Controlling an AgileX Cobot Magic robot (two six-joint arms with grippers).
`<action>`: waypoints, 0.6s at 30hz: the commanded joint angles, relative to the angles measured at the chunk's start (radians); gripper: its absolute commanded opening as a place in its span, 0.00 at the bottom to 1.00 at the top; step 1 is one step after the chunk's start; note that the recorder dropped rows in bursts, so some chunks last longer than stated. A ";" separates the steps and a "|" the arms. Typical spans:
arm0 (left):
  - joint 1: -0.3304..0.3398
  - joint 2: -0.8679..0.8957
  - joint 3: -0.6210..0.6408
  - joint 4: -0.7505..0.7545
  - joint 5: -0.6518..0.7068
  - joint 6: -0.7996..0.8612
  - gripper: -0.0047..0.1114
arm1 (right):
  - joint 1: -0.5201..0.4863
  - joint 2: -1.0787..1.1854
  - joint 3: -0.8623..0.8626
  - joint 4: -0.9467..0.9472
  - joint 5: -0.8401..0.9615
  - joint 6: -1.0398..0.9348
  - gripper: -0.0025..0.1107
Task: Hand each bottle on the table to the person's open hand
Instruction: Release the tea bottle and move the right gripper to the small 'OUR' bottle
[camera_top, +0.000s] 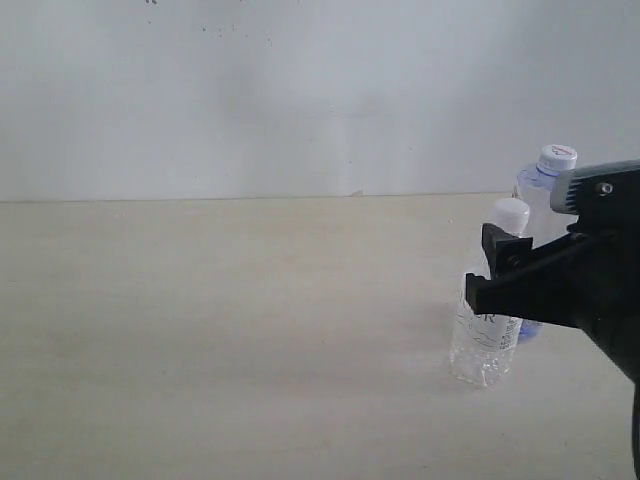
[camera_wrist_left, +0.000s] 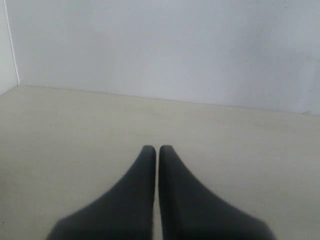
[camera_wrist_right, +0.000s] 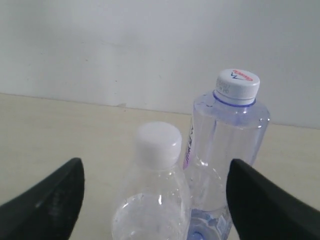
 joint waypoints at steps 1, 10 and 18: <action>0.003 -0.003 -0.004 0.001 -0.004 -0.003 0.08 | -0.003 0.067 0.004 -0.051 -0.080 0.095 0.67; 0.003 -0.003 -0.004 0.001 -0.004 -0.003 0.08 | -0.083 0.148 -0.059 -0.092 -0.059 0.135 0.67; 0.003 -0.003 -0.004 0.001 -0.004 -0.003 0.08 | -0.128 0.151 -0.086 -0.160 -0.017 0.175 0.67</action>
